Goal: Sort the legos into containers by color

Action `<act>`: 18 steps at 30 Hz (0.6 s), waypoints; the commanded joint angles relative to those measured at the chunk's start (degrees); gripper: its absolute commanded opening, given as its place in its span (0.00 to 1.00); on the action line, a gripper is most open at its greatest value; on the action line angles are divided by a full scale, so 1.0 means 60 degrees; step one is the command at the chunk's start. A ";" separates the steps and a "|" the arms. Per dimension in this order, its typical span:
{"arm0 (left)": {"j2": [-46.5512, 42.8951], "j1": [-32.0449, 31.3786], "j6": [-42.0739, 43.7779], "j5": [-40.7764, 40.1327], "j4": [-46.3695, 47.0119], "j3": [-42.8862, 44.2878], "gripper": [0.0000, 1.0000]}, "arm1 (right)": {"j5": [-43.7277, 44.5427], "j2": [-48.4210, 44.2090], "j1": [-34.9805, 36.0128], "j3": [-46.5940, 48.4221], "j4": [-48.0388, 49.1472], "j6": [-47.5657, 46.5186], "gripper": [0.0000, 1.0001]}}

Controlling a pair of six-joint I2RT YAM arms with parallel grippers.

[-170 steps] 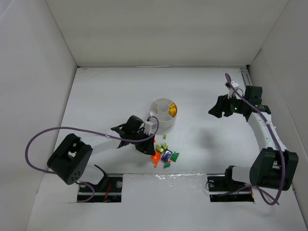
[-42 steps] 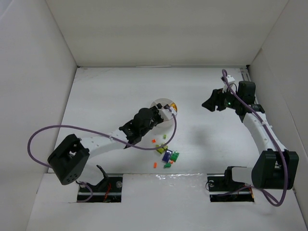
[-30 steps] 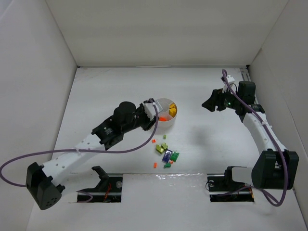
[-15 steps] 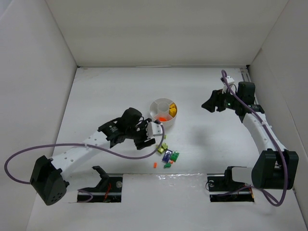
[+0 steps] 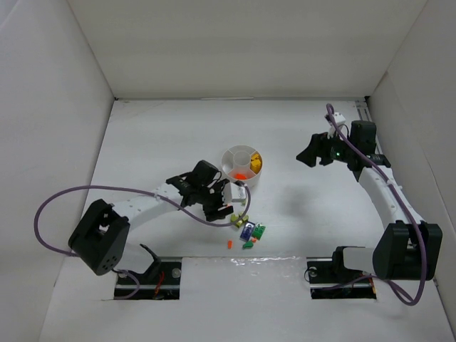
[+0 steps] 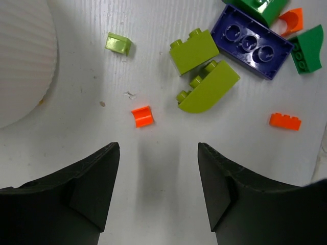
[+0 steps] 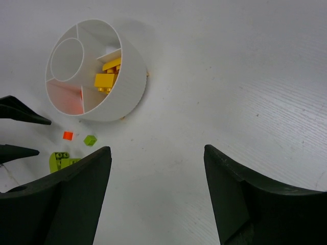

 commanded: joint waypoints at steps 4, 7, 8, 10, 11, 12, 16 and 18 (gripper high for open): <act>0.0817 0.0241 -0.0722 0.0484 0.0908 0.0511 0.57 | 0.0113 -0.0113 0.0099 0.0508 -0.0011 0.0153 0.79; 0.1036 0.0241 -0.0723 0.0484 0.0996 0.0615 0.53 | 0.0113 -0.0113 0.0099 0.0508 -0.0011 0.0153 0.79; 0.1153 0.0241 -0.0810 0.0484 0.0996 0.0615 0.52 | 0.0113 -0.0113 0.0099 0.0508 -0.0011 0.0153 0.79; 0.1285 0.0241 -0.1015 0.0484 0.1098 0.0615 0.48 | 0.0113 -0.0113 0.0099 0.0508 -0.0011 0.0153 0.79; 0.1417 0.0241 -0.1016 0.0484 0.1098 0.0615 0.46 | 0.0113 -0.0113 0.0099 0.0508 -0.0011 0.0153 0.79; 0.1418 0.0241 -0.1016 0.0484 0.1185 0.0702 0.44 | 0.0113 -0.0113 0.0099 0.0508 -0.0011 0.0153 0.79; 0.1506 0.0241 -0.1104 0.0382 0.1289 0.0703 0.36 | 0.0113 -0.0113 0.0099 0.0508 -0.0011 0.0153 0.79; 0.1609 0.0241 -0.1191 0.0382 0.1289 0.0703 0.34 | 0.0113 -0.0025 0.0012 0.0508 -0.0011 0.0066 0.79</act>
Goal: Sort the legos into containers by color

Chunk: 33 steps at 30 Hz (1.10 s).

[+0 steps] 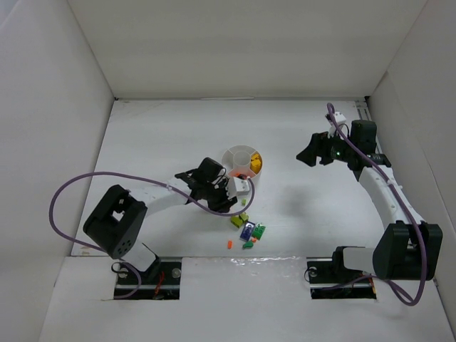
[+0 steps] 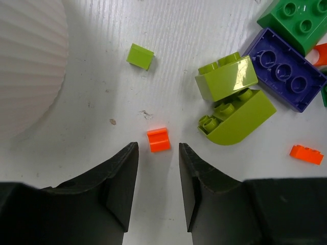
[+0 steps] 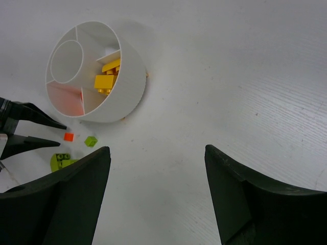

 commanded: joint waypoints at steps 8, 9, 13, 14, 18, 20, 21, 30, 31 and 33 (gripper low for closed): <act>0.0335 0.0033 -0.0186 0.0017 0.0269 0.0430 0.35 | -0.0077 0.0062 0.0007 0.0487 0.0121 -0.0036 0.79; 0.0335 0.0033 -0.0186 0.0016 0.0269 0.0430 0.35 | -0.0077 0.0062 0.0007 0.0487 0.0121 -0.0123 0.79; 0.0423 0.0033 -0.0274 -0.0159 0.0269 0.0430 0.35 | -0.0077 0.0062 -0.0081 0.0487 0.0121 -0.0124 0.79; 0.0423 0.0033 -0.0274 -0.0159 0.0269 0.0430 0.35 | -0.0077 0.0062 -0.0081 0.0487 0.0121 -0.0124 0.79; 0.0423 0.0033 -0.0142 -0.0334 0.0167 0.0314 0.35 | -0.0077 0.0149 -0.0081 0.0487 0.0121 -0.0124 0.79; 0.0335 -0.0055 -0.0055 -0.0467 0.0254 0.0152 0.35 | -0.0077 0.0150 -0.0081 0.0487 0.0121 -0.0211 0.79; 0.0335 -0.0055 -0.0054 -0.0554 0.0254 0.0065 0.35 | -0.0077 0.0150 -0.0081 0.0487 0.0121 -0.0212 0.79; 0.0335 -0.0274 -0.0054 -0.0936 0.0356 0.0064 0.34 | -0.0077 0.0150 -0.0081 0.0487 0.0121 -0.0212 0.79; 0.0335 -0.0376 -0.0054 -0.0936 0.0357 0.0064 0.33 | -0.0077 0.0150 -0.0081 0.0487 0.0121 -0.0212 0.79; 0.0335 -0.0377 -0.0054 -0.0936 0.0357 0.0064 0.33 | -0.0077 0.0150 -0.0081 0.0487 0.0121 -0.0300 0.79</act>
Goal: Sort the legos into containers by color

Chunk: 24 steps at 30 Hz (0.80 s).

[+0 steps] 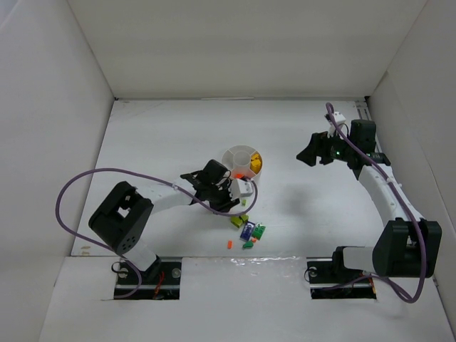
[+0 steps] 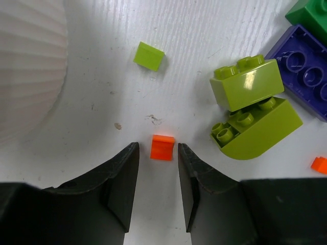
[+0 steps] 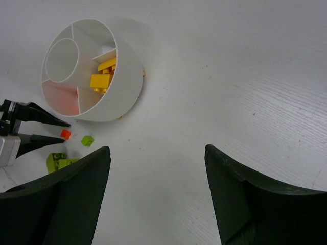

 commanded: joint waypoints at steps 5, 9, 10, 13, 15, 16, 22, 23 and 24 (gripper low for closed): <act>-0.0153 -0.0194 0.0190 0.0074 0.0200 -0.0130 0.40 | -0.0077 -0.0032 -0.0139 0.0425 0.0051 -0.0260 0.79; -0.0241 -0.0195 0.0278 0.0074 0.0201 -0.0218 0.40 | -0.0077 0.0056 -0.0139 0.0425 0.0051 -0.0261 0.79; -0.0241 -0.0195 0.0278 0.0074 0.0201 -0.0218 0.40 | -0.0077 0.0056 -0.0139 0.0425 0.0051 -0.0261 0.79; -0.0153 -0.0297 0.0278 -0.0101 0.0201 -0.0218 0.36 | -0.0077 0.0056 -0.0139 0.0425 0.0051 -0.0261 0.79; -0.0065 -0.0385 0.0278 -0.0203 0.0114 -0.0131 0.31 | -0.0077 0.0056 -0.0139 0.0425 0.0051 -0.0261 0.79; -0.0065 -0.0386 0.0278 -0.0205 0.0113 -0.0130 0.30 | -0.0077 0.0056 -0.0139 0.0425 0.0051 -0.0261 0.79; 0.0023 -0.0503 0.0366 -0.0307 0.0113 -0.0130 0.14 | -0.0077 0.0056 -0.0227 0.0425 -0.0037 -0.0348 0.79; 0.0023 -0.0503 0.0366 -0.0220 0.0026 -0.0130 0.12 | -0.0077 0.0056 -0.0227 0.0425 -0.0037 -0.0348 0.79; 0.0023 -0.0503 0.0366 -0.0219 0.0025 -0.0130 0.10 | -0.0164 0.0056 -0.0227 0.0425 -0.0037 -0.0348 0.79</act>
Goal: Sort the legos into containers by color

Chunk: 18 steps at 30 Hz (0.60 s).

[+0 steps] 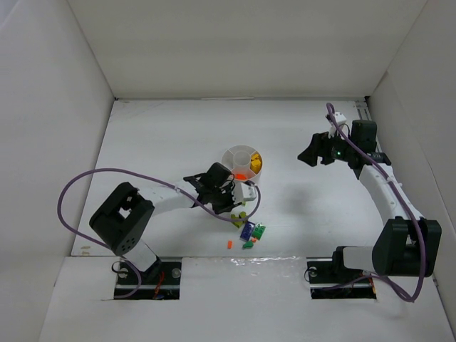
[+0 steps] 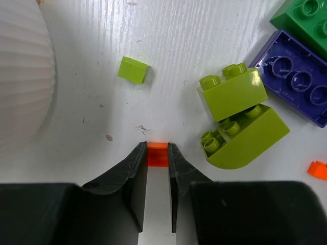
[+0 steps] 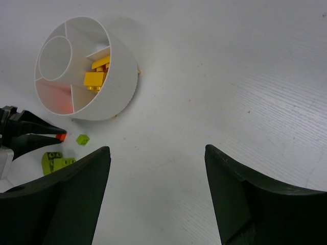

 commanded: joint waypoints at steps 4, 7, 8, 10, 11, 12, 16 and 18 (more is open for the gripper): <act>-0.0299 -0.0029 0.0133 0.0080 -0.0070 -0.0279 0.05 | -0.0161 -0.0017 -0.0067 0.0338 0.0018 -0.0261 0.79; -0.0578 -0.0029 0.0133 0.0080 -0.0069 -0.0368 0.04 | -0.0161 -0.0017 -0.0067 0.0337 0.0018 -0.0261 0.79; -0.0694 -0.0029 0.0133 0.0080 -0.0069 -0.0368 0.04 | -0.0248 -0.0017 -0.0067 0.0337 0.0018 -0.0261 0.79; -0.0812 -0.0029 0.0045 0.0080 -0.0186 -0.0252 0.04 | -0.0249 -0.0105 -0.0067 0.0337 0.0018 -0.0261 0.79; -0.0957 -0.0029 -0.0056 0.0080 -0.0186 -0.0150 0.04 | -0.0249 -0.0105 -0.0067 0.0337 0.0018 -0.0261 0.79; -0.1104 0.0058 -0.0057 0.0080 -0.0186 -0.0149 0.04 | -0.0249 -0.0105 -0.0067 0.0337 0.0018 -0.0261 0.79; -0.1586 0.0176 -0.0379 0.0196 -0.0507 0.0349 0.03 | -0.0337 -0.0105 -0.0067 0.0337 0.0018 -0.0159 0.79; -0.2025 0.0176 -0.0672 0.0197 -0.0509 0.0582 0.03 | -0.0337 -0.0105 -0.0067 0.0337 0.0106 -0.0159 0.79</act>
